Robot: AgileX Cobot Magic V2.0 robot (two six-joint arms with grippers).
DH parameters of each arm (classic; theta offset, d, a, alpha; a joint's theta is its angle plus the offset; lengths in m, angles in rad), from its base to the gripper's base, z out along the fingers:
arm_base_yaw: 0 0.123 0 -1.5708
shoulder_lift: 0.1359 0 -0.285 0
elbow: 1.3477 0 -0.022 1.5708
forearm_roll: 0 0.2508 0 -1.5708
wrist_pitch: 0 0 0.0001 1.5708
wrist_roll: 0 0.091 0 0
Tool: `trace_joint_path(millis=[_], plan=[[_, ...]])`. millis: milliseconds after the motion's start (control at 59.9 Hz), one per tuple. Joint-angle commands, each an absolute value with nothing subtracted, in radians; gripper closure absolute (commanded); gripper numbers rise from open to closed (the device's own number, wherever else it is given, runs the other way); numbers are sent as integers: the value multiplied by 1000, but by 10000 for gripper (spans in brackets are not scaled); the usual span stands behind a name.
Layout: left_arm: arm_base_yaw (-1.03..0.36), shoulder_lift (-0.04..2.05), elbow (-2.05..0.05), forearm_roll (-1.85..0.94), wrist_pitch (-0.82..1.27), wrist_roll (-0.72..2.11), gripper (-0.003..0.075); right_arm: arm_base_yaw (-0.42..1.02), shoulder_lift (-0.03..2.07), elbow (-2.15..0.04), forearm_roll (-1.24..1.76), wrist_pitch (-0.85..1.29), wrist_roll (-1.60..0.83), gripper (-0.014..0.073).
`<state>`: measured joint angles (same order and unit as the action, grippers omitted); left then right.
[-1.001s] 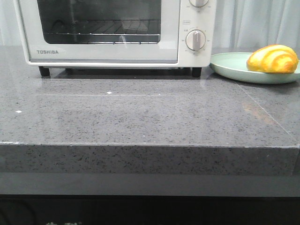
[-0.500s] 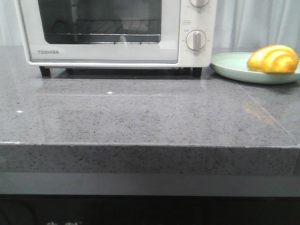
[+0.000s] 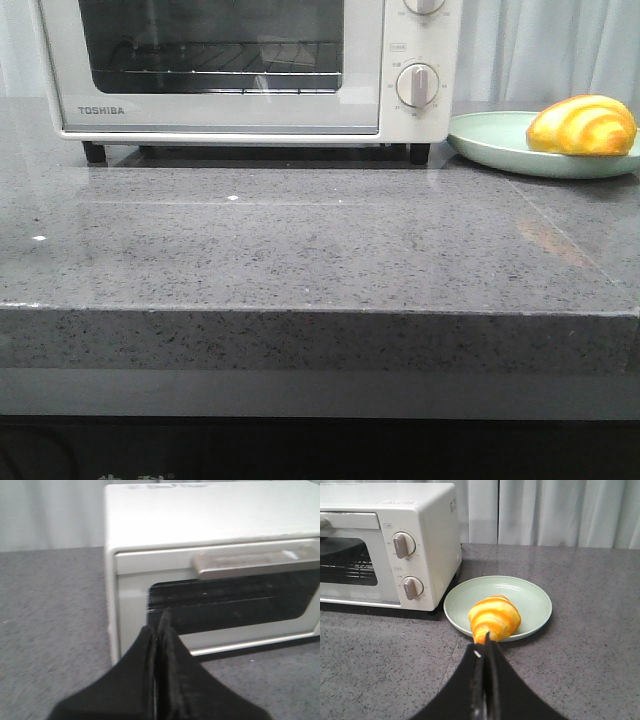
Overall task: Put bread in oven
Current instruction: 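Pull the oven door down and open with the left gripper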
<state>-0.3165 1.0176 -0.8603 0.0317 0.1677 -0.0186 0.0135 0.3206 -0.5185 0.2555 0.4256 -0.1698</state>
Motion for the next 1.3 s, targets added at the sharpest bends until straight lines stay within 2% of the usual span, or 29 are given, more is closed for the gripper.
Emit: trace_joint_path(millis=[0,184,551,901,1151,1285], plan=[[-378,1092,-949,36,11,-17,741,7,338,-554,263,354,-171,651],[-434,1240,-1033,36,-169,-20,741,7,338,-554,263,358,-171,651],[-443,1411,-1162,36,-146,-20,741,7,338,-554,263,360,-171,651],[-451,1417,-1166,36,57,-20,741,7,338,-554,263,354,-171,651],[-544,1378,-1166,40,335,-18,741,7,338,-554,263,354,-171,651],[-609,1322,-1152,40,399,-18,741,7,338,-554,263,355,-171,651]])
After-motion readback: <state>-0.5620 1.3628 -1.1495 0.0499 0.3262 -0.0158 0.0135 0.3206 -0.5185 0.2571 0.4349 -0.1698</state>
